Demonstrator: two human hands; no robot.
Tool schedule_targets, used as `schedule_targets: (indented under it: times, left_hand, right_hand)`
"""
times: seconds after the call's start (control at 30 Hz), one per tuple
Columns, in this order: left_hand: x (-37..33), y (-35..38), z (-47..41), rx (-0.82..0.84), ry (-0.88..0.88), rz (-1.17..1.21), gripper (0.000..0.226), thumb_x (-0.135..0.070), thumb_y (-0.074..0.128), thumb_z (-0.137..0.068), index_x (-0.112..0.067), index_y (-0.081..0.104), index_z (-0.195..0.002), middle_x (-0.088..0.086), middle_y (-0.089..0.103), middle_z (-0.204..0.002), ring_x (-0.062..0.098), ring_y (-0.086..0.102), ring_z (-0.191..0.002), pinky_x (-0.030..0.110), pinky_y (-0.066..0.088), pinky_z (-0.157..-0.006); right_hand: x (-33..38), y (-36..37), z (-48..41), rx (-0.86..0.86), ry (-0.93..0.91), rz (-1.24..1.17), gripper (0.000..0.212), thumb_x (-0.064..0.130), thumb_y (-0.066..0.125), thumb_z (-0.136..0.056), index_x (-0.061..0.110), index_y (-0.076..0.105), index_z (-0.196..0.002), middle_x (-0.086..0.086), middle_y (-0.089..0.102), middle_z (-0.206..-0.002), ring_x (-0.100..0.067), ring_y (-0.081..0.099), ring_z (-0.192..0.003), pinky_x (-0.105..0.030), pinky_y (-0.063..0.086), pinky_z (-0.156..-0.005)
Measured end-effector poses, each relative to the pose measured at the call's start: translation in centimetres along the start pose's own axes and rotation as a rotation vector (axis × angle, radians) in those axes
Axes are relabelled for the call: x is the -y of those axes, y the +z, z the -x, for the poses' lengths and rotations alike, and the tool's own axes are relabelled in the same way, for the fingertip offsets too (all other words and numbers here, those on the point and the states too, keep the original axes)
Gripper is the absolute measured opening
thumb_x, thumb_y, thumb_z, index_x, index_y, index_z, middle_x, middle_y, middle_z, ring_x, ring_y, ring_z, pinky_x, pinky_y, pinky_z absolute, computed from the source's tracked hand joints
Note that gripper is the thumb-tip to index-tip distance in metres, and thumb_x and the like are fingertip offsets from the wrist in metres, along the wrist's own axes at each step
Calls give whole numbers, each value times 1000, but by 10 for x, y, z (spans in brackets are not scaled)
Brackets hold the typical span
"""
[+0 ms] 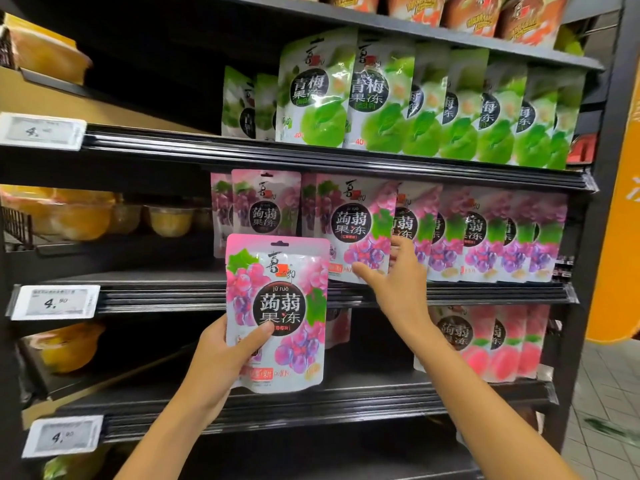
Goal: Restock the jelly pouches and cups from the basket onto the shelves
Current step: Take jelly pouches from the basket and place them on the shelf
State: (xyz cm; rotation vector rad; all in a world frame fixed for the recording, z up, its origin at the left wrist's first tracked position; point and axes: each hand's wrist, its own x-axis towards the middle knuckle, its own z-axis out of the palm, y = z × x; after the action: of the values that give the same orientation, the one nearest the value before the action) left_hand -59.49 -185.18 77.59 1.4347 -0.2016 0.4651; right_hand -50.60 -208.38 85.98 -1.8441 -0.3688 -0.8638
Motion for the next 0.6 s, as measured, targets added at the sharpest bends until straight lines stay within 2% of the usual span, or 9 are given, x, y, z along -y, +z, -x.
schedule_targets:
  times: [0.1, 0.17, 0.4, 0.53, 0.6]
  left_hand:
    - [-1, 1, -1, 12, -3, -6, 43, -38, 76, -69, -20, 65, -106, 6, 77, -97, 25, 75, -87, 33, 60, -62]
    - [-3, 2, -2, 18, -3, -21, 44, -38, 76, -69, -20, 64, -107, 5, 77, -97, 23, 75, -87, 33, 60, -62]
    - [-21, 7, -11, 36, 22, 4, 46, -38, 77, -67, -18, 66, -106, 5, 77, -96, 22, 75, -85, 29, 58, -59]
    - [-27, 9, -17, 52, 22, 27, 47, -38, 76, -68, -16, 65, -109, 6, 77, -98, 22, 75, -87, 29, 58, -60]
    - [-29, 11, -22, 55, 28, 44, 49, -39, 77, -68, -15, 65, -110, 7, 77, -98, 23, 75, -88, 29, 59, -63]
  right_hand:
    - [-2, -2, 6, -164, -57, 362, 72, 54, 76, -75, 24, 47, -134, 3, 57, -122, -19, 51, -113, -34, 45, -80]
    - [0, -2, 6, -212, -52, 488, 72, 61, 72, -73, 28, 48, -133, 2, 55, -119, -20, 49, -113, -33, 40, -73]
    - [-2, 9, 1, -190, 5, 512, 75, 60, 70, -75, 28, 45, -138, 3, 61, -122, -24, 52, -114, -33, 34, -71]
    - [4, 9, 8, -241, 9, 456, 75, 56, 73, -75, 24, 43, -136, 2, 66, -102, -22, 57, -101, -32, 36, -67]
    - [12, 8, 14, -185, -77, 244, 57, 52, 71, -80, 22, 51, -125, 4, 62, -85, -16, 59, -83, -31, 39, -65]
